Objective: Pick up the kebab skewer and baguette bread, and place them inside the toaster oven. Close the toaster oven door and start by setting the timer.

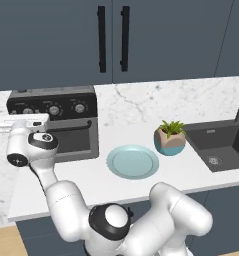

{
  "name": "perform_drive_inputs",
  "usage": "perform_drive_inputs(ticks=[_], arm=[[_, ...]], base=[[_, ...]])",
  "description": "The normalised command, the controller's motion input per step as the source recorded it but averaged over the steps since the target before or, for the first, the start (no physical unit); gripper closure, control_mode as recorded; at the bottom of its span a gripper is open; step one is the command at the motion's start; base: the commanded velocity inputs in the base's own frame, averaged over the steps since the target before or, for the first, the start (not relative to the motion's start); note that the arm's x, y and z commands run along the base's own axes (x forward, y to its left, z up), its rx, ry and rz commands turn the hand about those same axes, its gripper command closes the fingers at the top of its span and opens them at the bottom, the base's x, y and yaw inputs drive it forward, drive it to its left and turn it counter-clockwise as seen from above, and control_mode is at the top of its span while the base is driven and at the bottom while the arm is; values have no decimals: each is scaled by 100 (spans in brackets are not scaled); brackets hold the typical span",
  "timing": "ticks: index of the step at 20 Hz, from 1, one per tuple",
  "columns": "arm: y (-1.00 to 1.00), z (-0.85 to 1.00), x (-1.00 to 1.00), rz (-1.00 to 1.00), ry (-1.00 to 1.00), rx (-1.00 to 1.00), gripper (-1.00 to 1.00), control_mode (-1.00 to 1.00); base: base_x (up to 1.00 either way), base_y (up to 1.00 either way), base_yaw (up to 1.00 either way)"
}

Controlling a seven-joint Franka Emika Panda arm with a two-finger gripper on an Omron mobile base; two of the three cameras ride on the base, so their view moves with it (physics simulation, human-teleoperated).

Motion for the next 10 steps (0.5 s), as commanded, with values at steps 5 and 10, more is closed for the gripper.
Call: perform_drive_inputs(ticks=[5,10], arm=[[0,0,-1,0,-2,-2,-100,-100],[0,0,-4,0,0,-1,-100,-100]], base=[[0,0,0],[0,0,0]])
